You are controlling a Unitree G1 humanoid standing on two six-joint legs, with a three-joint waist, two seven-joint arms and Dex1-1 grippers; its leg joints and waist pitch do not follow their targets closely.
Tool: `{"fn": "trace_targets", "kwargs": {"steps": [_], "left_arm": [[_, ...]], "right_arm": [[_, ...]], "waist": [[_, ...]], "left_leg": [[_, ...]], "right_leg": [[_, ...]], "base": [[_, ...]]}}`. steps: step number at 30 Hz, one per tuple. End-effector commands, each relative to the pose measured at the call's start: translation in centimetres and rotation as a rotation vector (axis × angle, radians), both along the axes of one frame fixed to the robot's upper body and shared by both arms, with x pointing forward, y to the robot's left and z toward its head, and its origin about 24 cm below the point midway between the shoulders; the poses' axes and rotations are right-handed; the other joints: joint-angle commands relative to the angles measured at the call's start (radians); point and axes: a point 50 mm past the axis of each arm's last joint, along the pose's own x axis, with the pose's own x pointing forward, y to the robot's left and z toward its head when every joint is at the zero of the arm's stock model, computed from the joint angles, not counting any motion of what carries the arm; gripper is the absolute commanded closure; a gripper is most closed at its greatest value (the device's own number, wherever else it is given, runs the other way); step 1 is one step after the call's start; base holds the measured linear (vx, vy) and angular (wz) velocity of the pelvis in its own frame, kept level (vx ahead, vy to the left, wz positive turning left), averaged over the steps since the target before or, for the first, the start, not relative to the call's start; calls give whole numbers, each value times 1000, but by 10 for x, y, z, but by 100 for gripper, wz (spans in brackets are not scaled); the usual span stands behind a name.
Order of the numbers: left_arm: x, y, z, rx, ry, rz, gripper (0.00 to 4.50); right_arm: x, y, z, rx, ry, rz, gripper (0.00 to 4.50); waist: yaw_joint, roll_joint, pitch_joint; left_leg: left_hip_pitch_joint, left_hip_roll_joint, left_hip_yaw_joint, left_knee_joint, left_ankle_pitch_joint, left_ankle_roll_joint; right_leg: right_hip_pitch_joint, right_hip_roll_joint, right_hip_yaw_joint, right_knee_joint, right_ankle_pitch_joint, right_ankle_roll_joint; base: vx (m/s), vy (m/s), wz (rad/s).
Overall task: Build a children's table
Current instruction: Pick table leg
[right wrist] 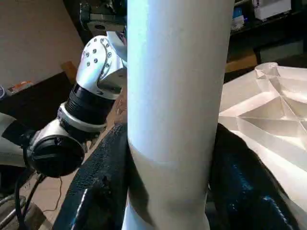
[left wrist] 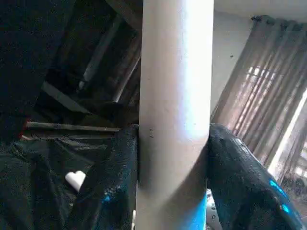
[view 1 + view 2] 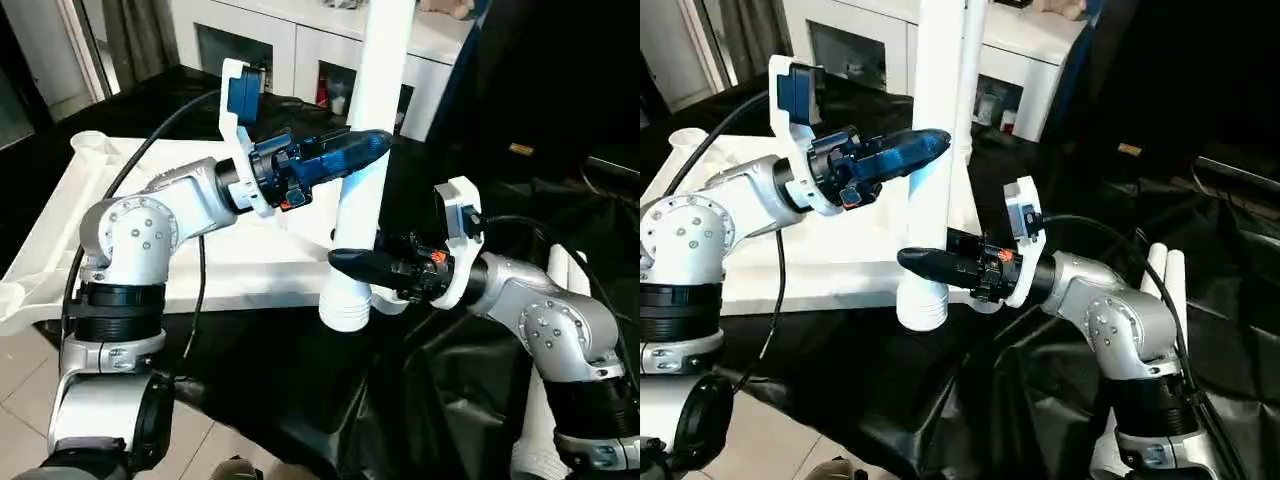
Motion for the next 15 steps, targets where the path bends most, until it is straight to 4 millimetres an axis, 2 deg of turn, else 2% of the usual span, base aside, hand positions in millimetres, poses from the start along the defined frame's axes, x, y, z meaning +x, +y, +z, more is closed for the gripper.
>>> {"fn": "trace_targets", "kwargs": {"steps": [1,2,4,7,10,11,13,15], "left_arm": [[3,-6,0,55,-19,28,212],[5,-7,-1,64,-21,35,198],[3,-8,0,54,-22,11,198],[0,-12,3,55,-52,-7,154],[0,-12,3,59,-57,-4,154],[0,-13,2,63,-62,-6,154],[0,-13,2,61,-68,-5,154],[1,-11,4,37,-53,-2,190]], "right_arm": [[0,-1,0,-28,-7,5,263],[0,0,0,-31,-7,5,263],[0,0,-1,-39,-7,2,263],[2,0,-3,-56,-3,-12,263],[2,0,-3,-56,-3,-14,263],[3,0,-3,-56,-4,-16,263],[3,0,-2,-53,-5,-19,263],[4,0,-1,-49,-8,-27,263]], "waist": [[-2,1,-73],[-2,2,-73],[-2,2,-73],[-2,3,-74],[-3,2,-74],[-3,7,-74],[-4,4,-74],[-4,4,-74]], "left_leg": [[12,69,-23,-75,-47,-8],[12,69,-23,-75,-49,-7],[11,69,-23,-75,-51,-8],[12,70,-24,-74,-41,-10],[12,69,-23,-74,-42,-8],[12,69,-24,-74,-44,-8],[12,70,-23,-74,-50,-9],[12,69,-23,-75,-54,-12]], "right_leg": [[57,-104,60,-64,-203,-157],[57,-103,60,-66,-207,-155],[58,-104,60,-66,-211,-154],[57,-104,59,-62,-190,-164],[57,-103,60,-62,-183,-167],[58,-103,60,-61,-184,-168],[58,-104,60,-64,-192,-165],[57,-103,60,-64,-200,-166]], "base": [[0,0,0],[0,0,0],[0,0,0],[0,0,0],[0,0,0],[0,0,0],[0,0,0],[0,0,0]]}}
